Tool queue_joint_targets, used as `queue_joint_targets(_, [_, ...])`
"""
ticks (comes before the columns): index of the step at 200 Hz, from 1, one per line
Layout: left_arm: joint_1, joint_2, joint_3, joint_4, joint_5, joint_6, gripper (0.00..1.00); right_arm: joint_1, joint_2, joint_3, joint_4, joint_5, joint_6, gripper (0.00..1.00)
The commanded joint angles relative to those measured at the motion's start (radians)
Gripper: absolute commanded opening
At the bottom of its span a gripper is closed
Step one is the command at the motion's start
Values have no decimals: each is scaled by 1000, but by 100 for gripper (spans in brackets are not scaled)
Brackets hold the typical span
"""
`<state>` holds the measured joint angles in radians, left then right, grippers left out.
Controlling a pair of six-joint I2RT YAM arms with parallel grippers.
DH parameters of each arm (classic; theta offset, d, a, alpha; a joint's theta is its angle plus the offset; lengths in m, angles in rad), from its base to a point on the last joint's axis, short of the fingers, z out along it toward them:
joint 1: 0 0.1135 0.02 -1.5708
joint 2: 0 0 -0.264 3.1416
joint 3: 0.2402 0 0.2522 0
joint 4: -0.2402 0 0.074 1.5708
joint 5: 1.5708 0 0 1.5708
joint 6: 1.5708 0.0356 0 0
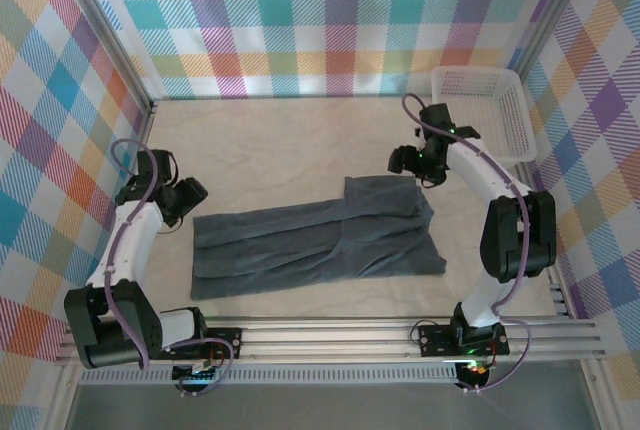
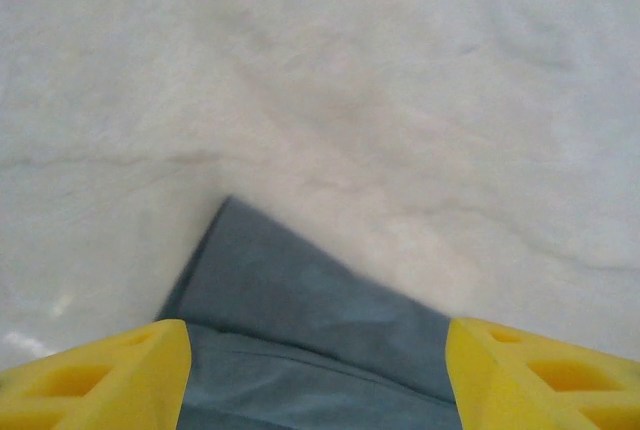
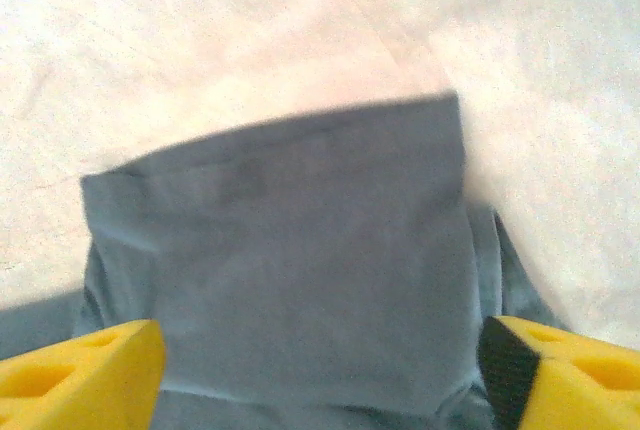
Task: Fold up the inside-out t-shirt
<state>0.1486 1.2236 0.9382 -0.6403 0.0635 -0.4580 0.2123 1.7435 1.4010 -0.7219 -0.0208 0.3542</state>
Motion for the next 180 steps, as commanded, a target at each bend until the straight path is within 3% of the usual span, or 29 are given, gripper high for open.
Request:
queue_joint_targets(1, [-26, -44, 4, -6, 113, 37, 70, 13, 140, 112, -25, 140, -35, 89])
queue_joint_targets(37, [-52, -96, -41, -10, 106, 37, 75, 13, 328, 253, -99, 178, -63, 93])
queue_joint_targets(56, [-53, -98, -53, -17, 100, 39, 75, 13, 375, 258, -106, 95, -65, 89])
queue_joint_targets(68, [-55, -95, -61, -10, 98, 35, 75, 18, 383, 244, -94, 41, -67, 79])
queue_joint_targets(90, [-57, -81, -61, -1, 96, 25, 75, 25, 378, 224, -75, 5, -79, 46])
queue_joint_targets(133, [-60, -49, -46, -1, 88, 23, 75, 25, 361, 268, -103, -32, -100, 0])
queue_joint_targets(161, [-61, -46, -51, 1, 94, 20, 75, 26, 255, 255, -102, -68, -92, 0])
queue_joint_targets(180, [-63, -43, -53, 5, 98, 18, 75, 25, 114, 124, -44, -118, -57, 0])
